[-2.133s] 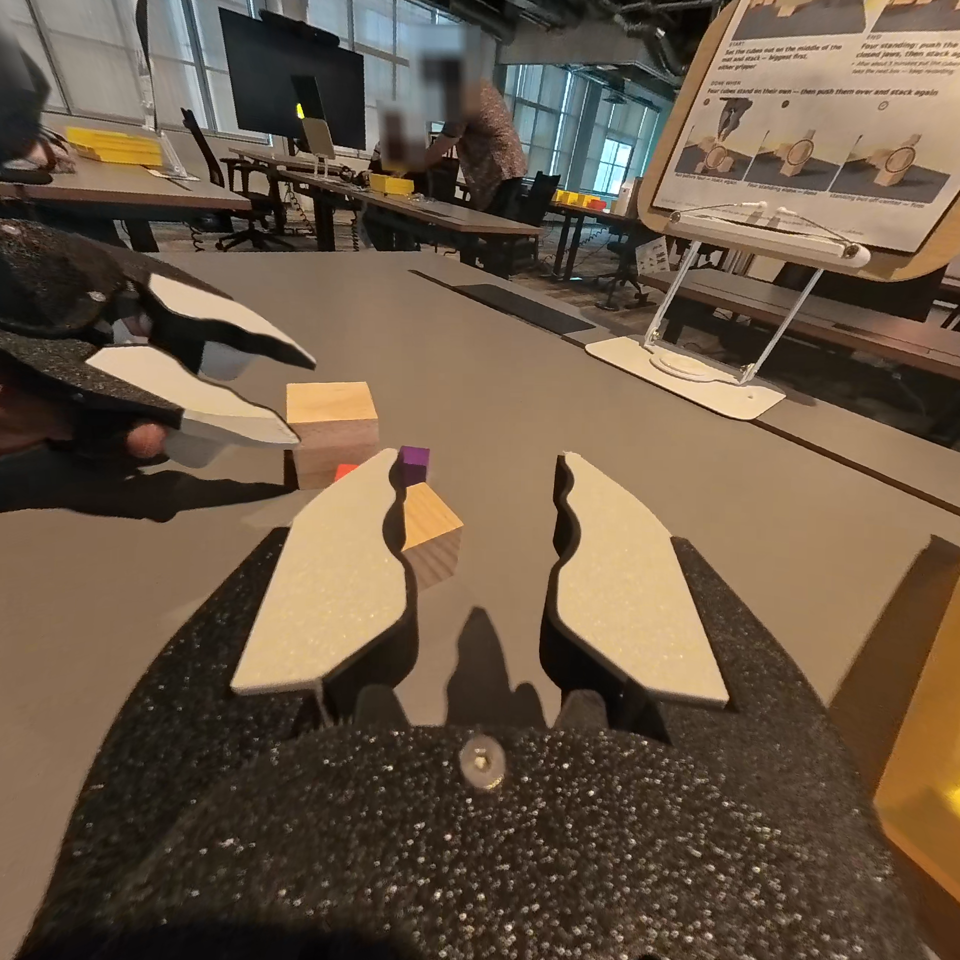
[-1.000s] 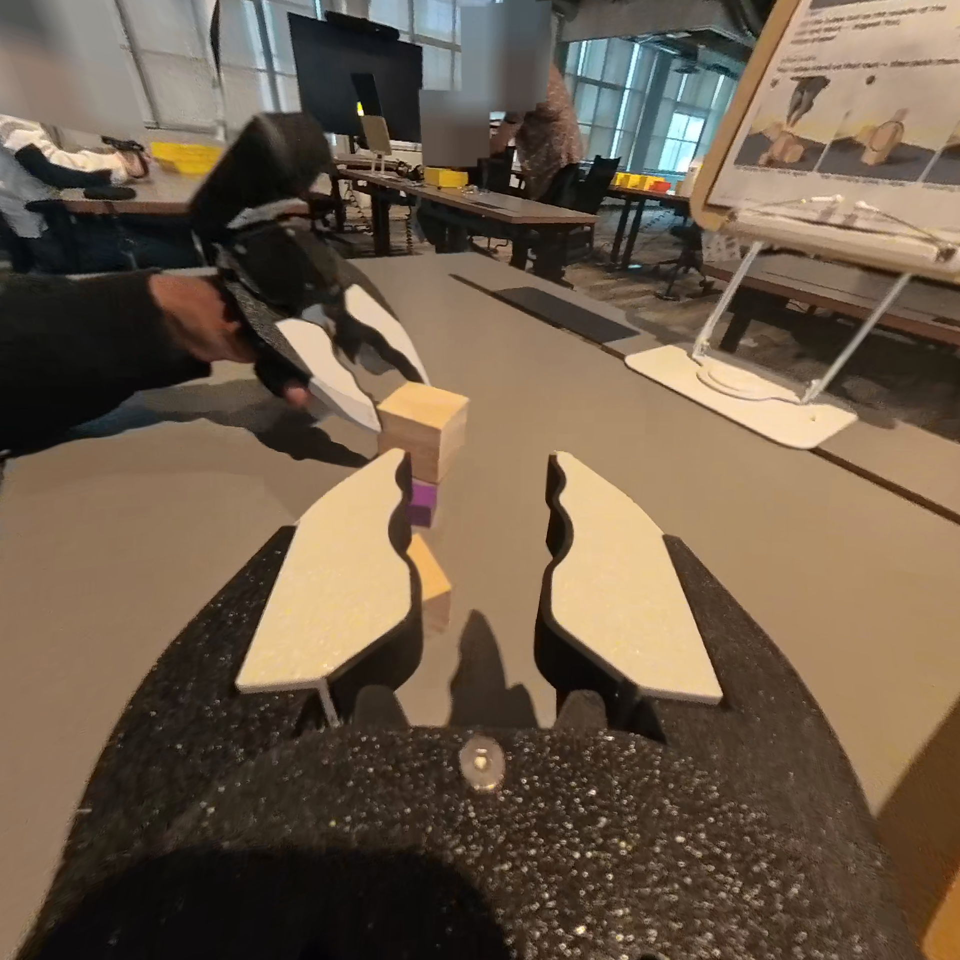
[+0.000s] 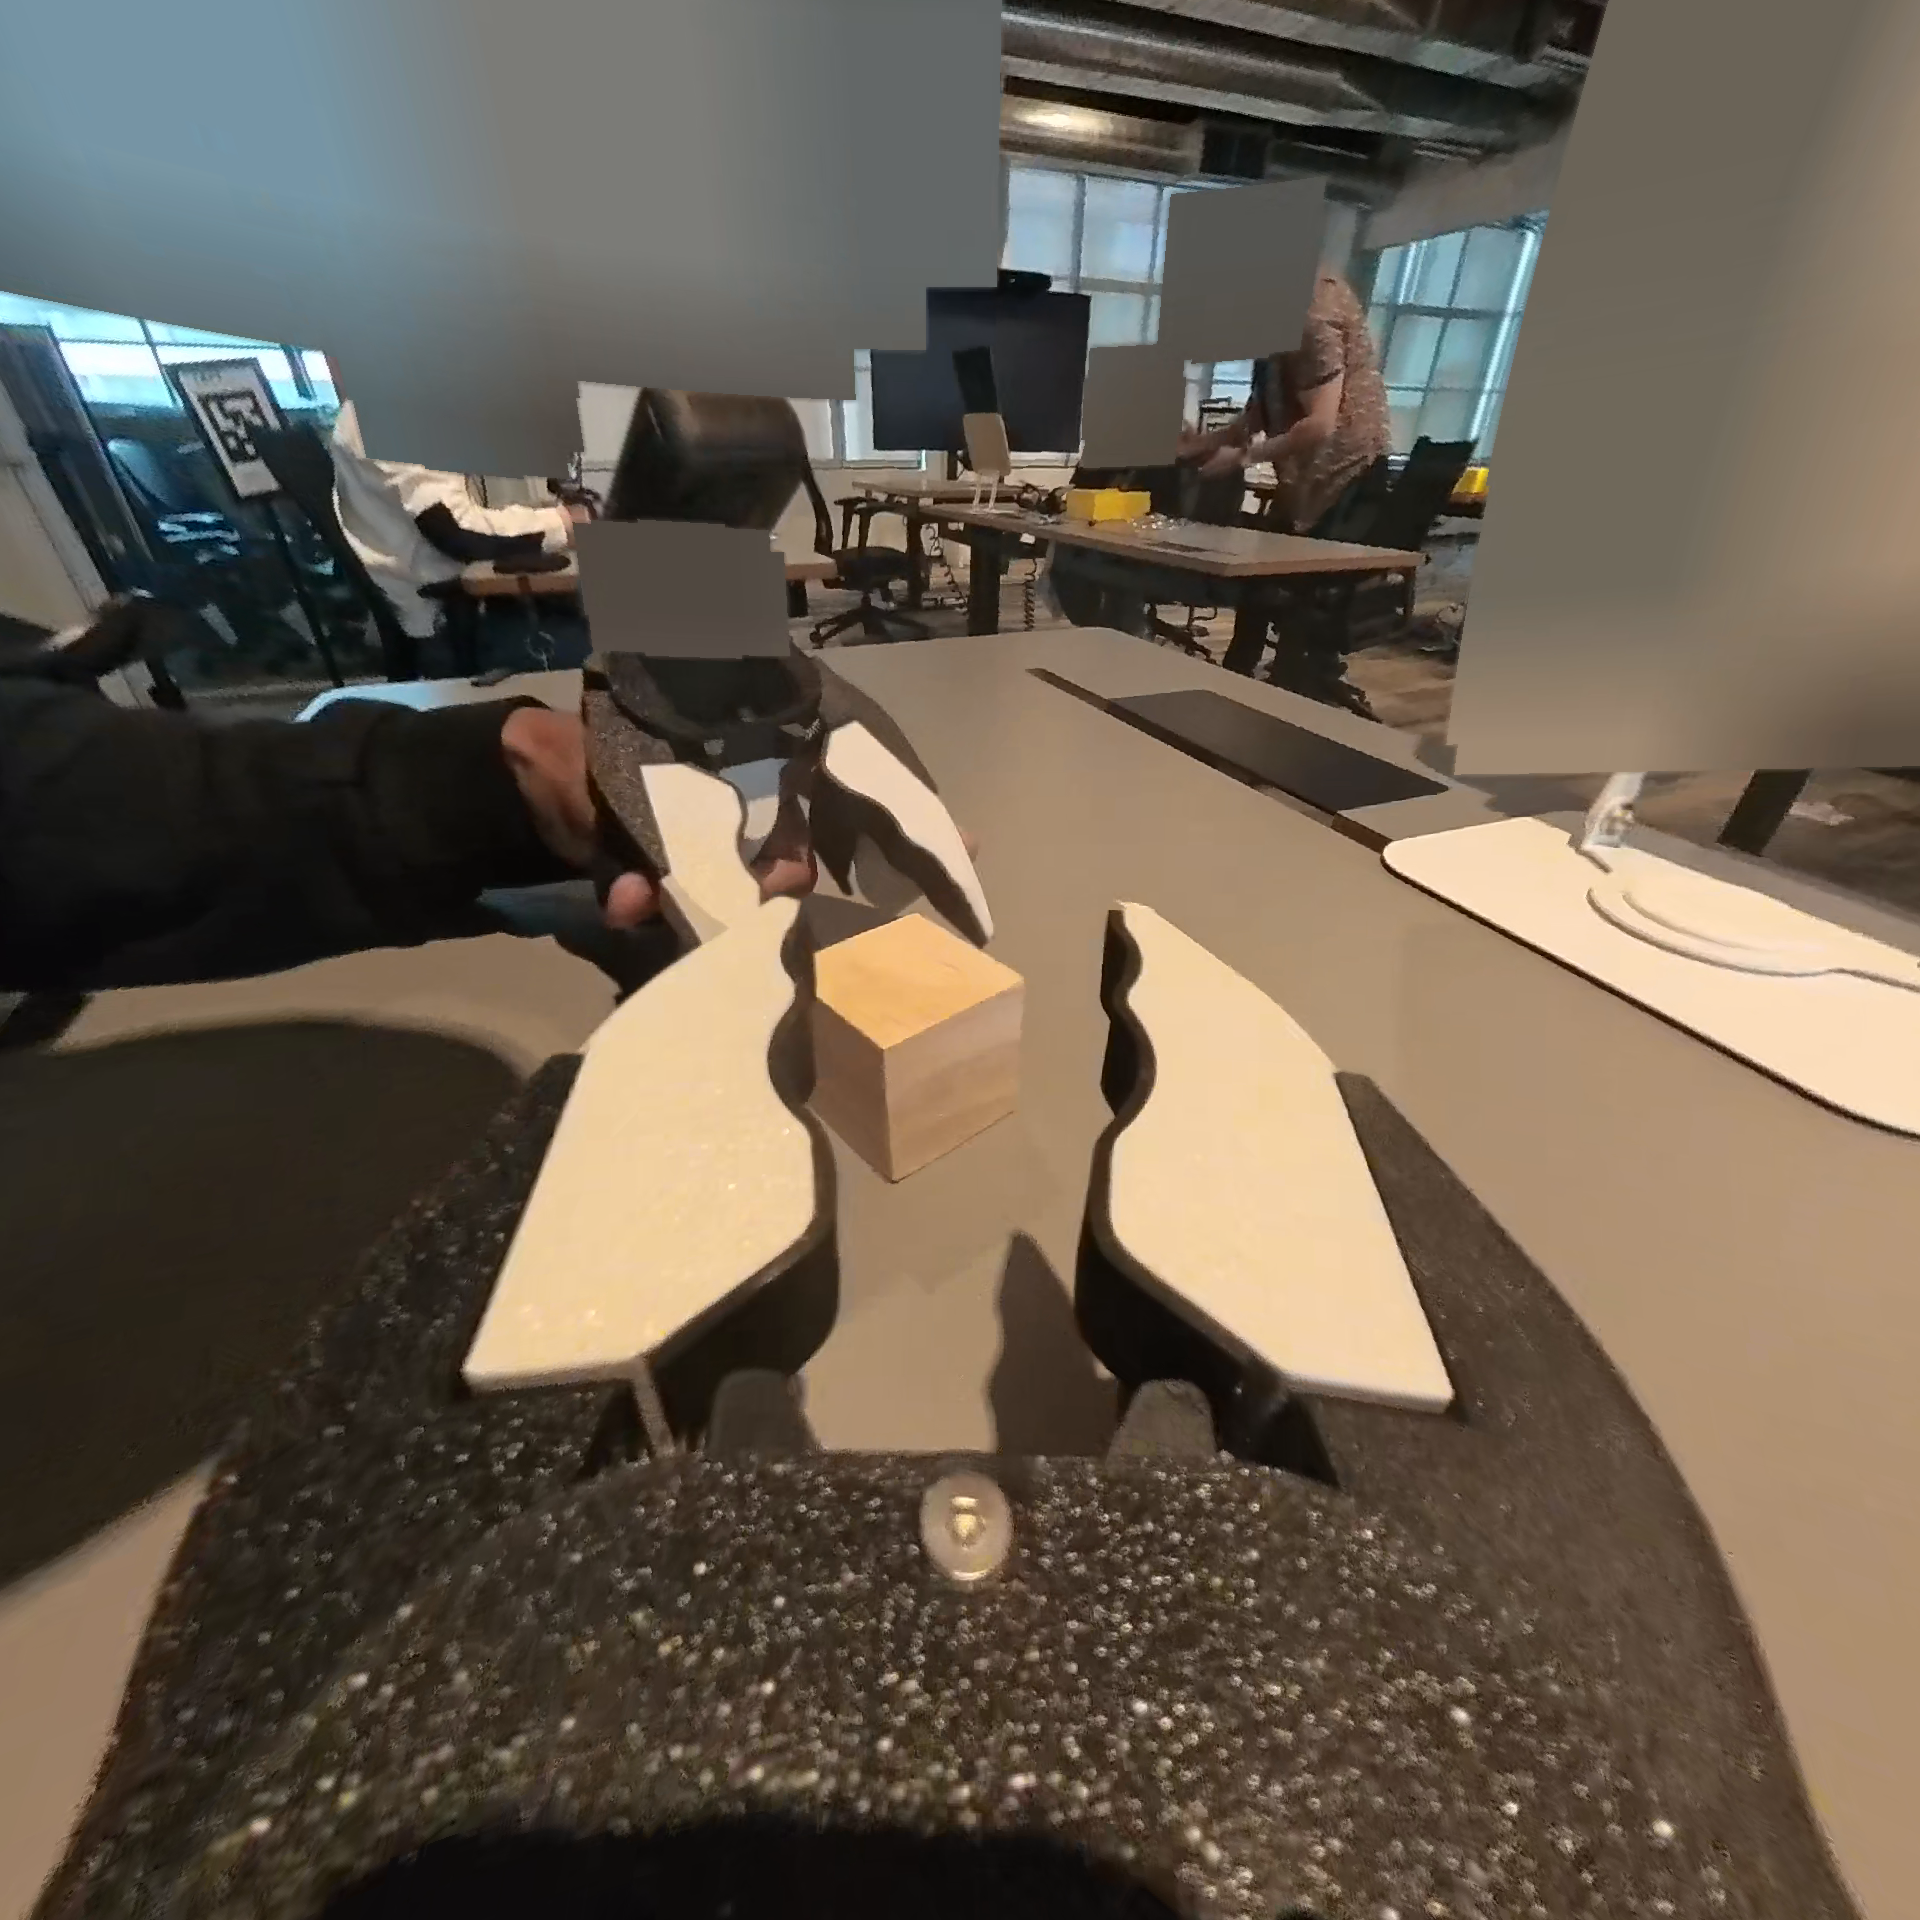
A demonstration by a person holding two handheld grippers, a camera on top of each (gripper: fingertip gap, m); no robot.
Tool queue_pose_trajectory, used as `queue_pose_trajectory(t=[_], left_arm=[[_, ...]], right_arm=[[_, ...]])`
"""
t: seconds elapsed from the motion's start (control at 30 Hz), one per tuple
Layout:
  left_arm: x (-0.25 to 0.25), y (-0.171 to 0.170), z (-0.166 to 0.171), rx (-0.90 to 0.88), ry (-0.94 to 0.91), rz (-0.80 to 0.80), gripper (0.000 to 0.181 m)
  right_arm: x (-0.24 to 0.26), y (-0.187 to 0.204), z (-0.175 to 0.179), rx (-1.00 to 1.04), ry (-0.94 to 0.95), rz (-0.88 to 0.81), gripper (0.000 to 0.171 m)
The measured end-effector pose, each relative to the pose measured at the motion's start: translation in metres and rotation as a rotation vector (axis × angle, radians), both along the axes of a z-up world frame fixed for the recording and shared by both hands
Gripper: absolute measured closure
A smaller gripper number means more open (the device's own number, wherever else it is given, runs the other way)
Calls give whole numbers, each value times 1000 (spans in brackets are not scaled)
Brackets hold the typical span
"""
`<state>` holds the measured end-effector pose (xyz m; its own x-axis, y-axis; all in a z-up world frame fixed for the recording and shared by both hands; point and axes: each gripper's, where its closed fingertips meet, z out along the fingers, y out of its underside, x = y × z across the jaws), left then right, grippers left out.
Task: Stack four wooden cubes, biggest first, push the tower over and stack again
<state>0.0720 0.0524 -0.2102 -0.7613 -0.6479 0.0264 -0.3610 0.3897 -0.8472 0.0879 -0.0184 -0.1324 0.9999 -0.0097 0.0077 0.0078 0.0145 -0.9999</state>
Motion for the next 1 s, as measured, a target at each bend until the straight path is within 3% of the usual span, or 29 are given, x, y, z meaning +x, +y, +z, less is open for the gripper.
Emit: queue_pose_trajectory(t=[0.1, 0.47, 0.73, 1.0], left_arm=[[-1, -5, -1, 3, 11, -7, 123], [-20, -25, -2, 27, -11, -134, 123], [-21, -26, -2, 27, -15, -153, 123], [-16, -27, -1, 44, -53, -203, 123]], right_arm=[[-2, -3, 1, 8, 37, -10, 119], [-31, -1, -11, -110, -18, 92, 119], [-66, -31, -18, -224, -4, 295, 116], [-75, -40, -32, -256, -15, 350, 115]])
